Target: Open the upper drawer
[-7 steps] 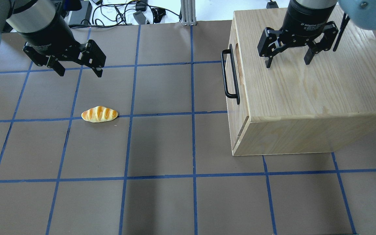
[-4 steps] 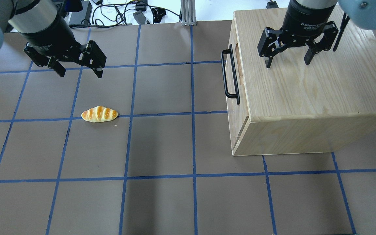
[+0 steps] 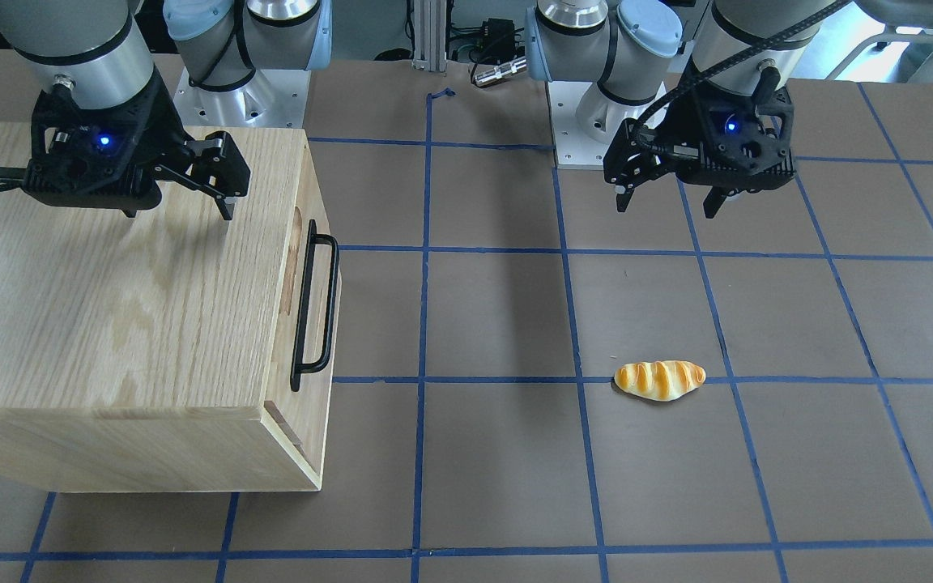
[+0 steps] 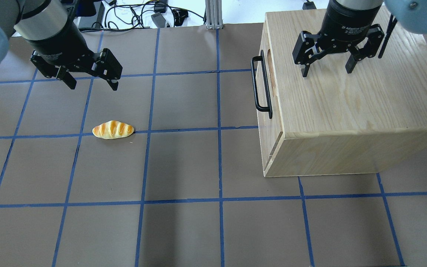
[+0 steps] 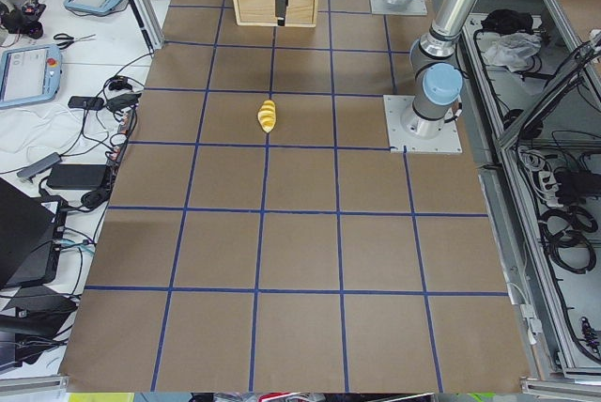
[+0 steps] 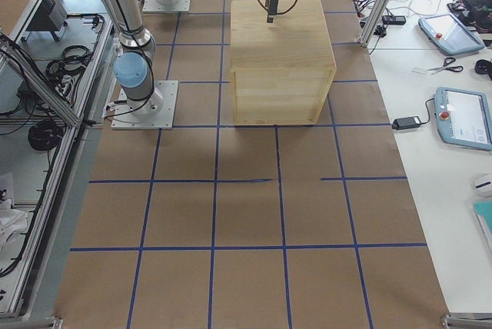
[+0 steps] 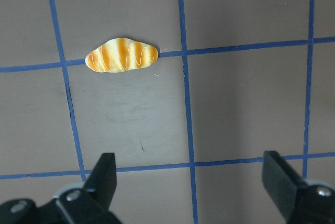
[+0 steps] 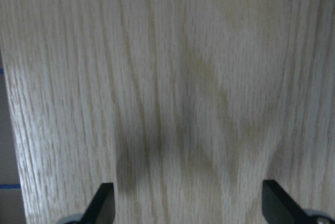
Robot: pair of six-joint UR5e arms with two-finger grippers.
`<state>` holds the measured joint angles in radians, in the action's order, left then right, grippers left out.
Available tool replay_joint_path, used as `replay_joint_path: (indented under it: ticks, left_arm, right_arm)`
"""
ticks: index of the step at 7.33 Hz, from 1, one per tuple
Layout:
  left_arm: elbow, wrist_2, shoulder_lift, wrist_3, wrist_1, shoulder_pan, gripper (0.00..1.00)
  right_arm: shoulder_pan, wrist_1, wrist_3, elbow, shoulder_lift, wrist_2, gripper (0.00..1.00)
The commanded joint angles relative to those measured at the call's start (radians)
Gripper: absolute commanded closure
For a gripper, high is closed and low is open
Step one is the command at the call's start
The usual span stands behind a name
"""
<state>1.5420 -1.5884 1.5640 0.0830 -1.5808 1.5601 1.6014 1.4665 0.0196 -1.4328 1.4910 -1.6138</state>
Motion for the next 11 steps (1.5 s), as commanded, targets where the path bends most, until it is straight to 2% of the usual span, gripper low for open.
replay_joint_path:
  ticks: [1, 2, 3, 4, 7, 9, 10, 11]
  left_arm:
    - [0.000, 0.007, 0.011, -0.006, 0.004, 0.002, 0.00]
    - [-0.005, 0.063, 0.030, -0.066, 0.007, 0.005, 0.00]
    - [-0.002, 0.191, 0.066, -0.156, 0.075, 0.008, 0.00]
    - [0.001, 0.267, 0.103, -0.202, 0.129, 0.030, 0.00]
    - [0.007, 0.486, 0.185, -0.391, 0.308, 0.161, 0.00]
    - [0.007, 0.554, 0.246, -0.514, 0.442, 0.225, 0.00]
    - [0.007, 0.558, 0.276, -0.543, 0.512, 0.254, 0.00]
    - [0.009, 0.558, 0.295, -0.580, 0.527, 0.277, 0.00]
  right_arm:
    - [-0.001, 0.000, 0.000, -0.001, 0.000, 0.000, 0.00]
    - [0.000, 0.000, -0.001, 0.000, 0.000, 0.000, 0.00]
    - [0.000, 0.000, -0.001, 0.000, 0.000, 0.000, 0.00]
    - [0.000, 0.000, -0.001, 0.000, 0.000, 0.000, 0.00]
    - [0.000, 0.000, -0.001, -0.001, 0.000, 0.000, 0.00]
    - [0.000, 0.000, -0.001, 0.000, 0.000, 0.000, 0.00]
    - [0.000, 0.000, 0.000, 0.000, 0.000, 0.000, 0.00]
    - [0.000, 0.000, 0.000, 0.000, 0.000, 0.000, 0.00]
